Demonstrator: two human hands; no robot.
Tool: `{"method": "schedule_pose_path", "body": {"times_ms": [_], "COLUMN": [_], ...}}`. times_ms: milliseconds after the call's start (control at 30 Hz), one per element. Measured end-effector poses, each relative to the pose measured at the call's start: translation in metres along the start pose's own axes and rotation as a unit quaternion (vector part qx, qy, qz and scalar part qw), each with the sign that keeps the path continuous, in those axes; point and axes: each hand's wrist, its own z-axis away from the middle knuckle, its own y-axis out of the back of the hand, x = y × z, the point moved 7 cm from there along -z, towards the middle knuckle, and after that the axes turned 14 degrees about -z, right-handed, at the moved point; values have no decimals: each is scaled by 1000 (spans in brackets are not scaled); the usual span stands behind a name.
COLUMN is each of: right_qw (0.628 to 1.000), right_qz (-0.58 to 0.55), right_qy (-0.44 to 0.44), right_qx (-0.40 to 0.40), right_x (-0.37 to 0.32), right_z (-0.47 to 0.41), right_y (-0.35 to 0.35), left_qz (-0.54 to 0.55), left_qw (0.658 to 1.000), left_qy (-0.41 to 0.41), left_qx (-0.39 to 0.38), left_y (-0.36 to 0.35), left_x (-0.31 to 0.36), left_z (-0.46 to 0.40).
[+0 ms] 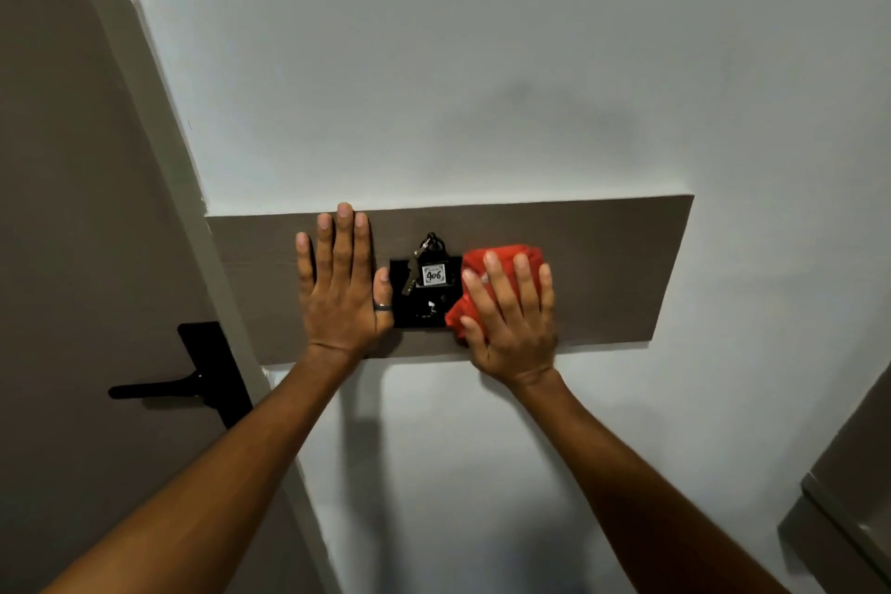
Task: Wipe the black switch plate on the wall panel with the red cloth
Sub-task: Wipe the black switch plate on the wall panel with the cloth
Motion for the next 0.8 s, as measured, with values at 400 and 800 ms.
{"method": "schedule_pose_path", "body": {"times_ms": [400,800], "right_qw": [992,976], "right_qz": [-4,17], "right_qy": [121,-206], "right_qx": [-41,72], "right_x": [11,25], "right_z": [-12,-22], "right_y": [-2,6], "left_qz": [4,-6], "left_qw": [1000,1000], "left_qy": [-10,-16], "left_qx": [4,-10], "left_y": [0,0], "left_x": [0,-3], "left_z": [1,-2]}}
